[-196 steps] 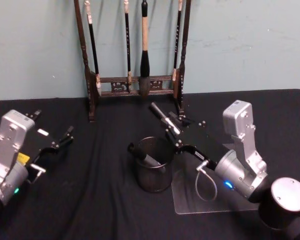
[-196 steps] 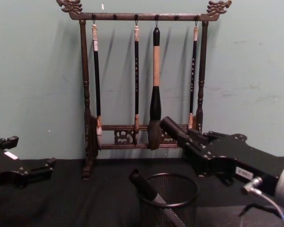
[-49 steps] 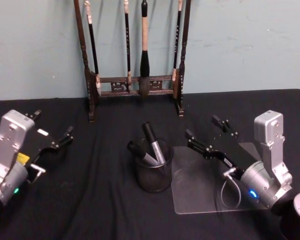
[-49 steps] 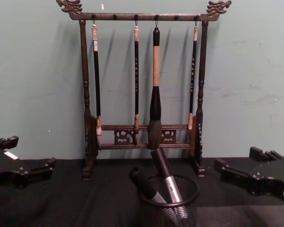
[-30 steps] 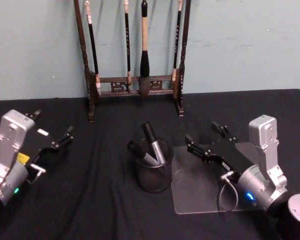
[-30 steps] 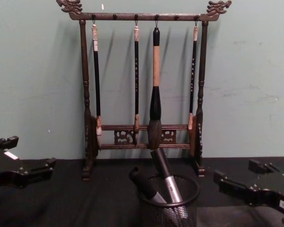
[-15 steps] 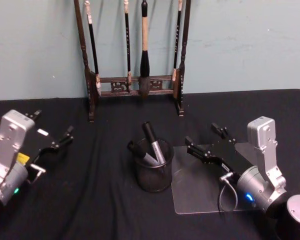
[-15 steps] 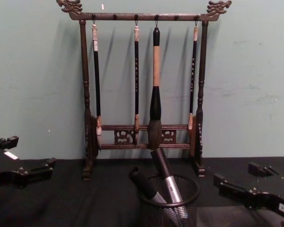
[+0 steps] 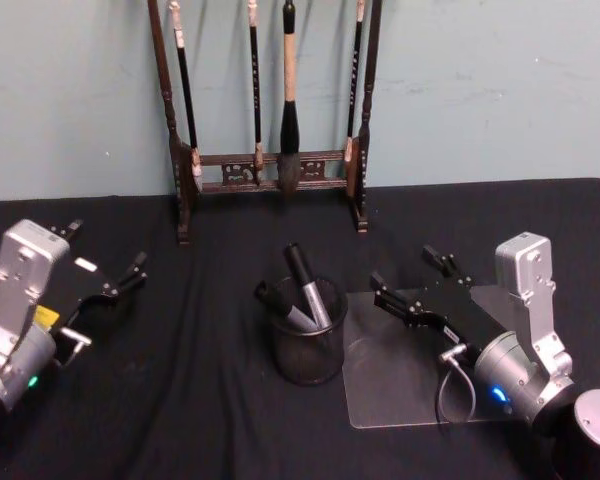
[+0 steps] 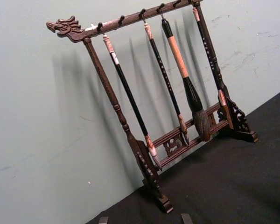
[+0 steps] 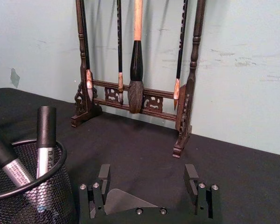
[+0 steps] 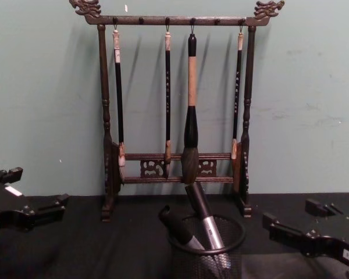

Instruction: Pick up the water-based marker from the table and place it into the pen holder.

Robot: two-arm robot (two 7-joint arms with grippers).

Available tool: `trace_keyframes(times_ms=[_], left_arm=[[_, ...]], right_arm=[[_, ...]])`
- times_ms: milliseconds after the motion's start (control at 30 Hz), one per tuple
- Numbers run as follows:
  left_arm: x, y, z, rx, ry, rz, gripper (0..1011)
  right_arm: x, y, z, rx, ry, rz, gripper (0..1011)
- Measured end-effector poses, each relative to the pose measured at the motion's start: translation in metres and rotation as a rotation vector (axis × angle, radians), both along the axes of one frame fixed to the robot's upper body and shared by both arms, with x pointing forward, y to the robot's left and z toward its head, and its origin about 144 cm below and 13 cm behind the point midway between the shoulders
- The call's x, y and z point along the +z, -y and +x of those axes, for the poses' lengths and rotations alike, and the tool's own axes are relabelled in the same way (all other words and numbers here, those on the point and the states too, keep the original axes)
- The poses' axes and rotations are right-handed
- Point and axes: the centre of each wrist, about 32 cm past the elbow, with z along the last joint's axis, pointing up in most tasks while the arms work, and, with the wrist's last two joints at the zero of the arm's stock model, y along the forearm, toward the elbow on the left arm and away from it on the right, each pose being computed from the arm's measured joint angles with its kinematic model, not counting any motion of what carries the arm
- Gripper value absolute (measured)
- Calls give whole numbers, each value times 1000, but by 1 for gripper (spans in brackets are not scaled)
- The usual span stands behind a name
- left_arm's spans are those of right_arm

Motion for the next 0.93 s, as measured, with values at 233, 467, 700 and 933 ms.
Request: trace_keyframes(times_ms=[233,467,700,933], left_arm=[[0,0,0,0,0,0,1009],[0,0,0,0,0,0,1009],[0,0,0,0,0,0,1009],[0,0,0,0,0,0,1009]], right_arm=[[0,0,0,1,0,1,1002],[0,0,0,1,0,1,1002],[0,0,0,1,0,1,1002],[0,0,0,1,-1,1,1002]])
